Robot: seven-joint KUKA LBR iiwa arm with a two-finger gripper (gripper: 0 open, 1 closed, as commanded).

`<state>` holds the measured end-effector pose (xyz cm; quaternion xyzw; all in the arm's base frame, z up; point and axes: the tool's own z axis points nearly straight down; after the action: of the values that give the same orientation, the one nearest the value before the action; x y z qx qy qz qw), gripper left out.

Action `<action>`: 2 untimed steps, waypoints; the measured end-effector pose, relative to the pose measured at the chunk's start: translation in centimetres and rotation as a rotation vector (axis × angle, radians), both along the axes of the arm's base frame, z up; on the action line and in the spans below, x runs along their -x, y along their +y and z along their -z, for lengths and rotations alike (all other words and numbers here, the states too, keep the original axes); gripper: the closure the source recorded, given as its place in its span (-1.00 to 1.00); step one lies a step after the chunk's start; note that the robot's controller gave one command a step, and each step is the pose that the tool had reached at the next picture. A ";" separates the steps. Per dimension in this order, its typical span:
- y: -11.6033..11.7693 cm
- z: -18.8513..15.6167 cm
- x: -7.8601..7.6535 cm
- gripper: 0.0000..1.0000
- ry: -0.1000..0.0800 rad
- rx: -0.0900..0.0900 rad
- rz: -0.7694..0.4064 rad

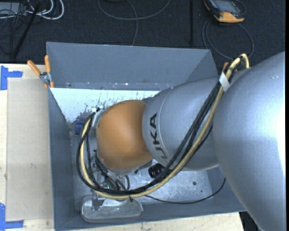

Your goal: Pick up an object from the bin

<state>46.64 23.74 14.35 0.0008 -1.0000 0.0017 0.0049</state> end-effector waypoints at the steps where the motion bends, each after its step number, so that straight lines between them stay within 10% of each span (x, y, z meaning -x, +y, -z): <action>1: -1.0 5.9 -0.9 -1.00 -0.022 -0.008 -0.161; 2: -1.0 6.3 -0.5 1.00 -0.008 -0.004 -0.159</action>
Offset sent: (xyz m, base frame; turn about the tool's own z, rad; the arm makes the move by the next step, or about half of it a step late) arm 0.0056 -0.0116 -0.0735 -0.1660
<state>47.17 22.70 8.08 0.0803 -0.9968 0.0000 0.0010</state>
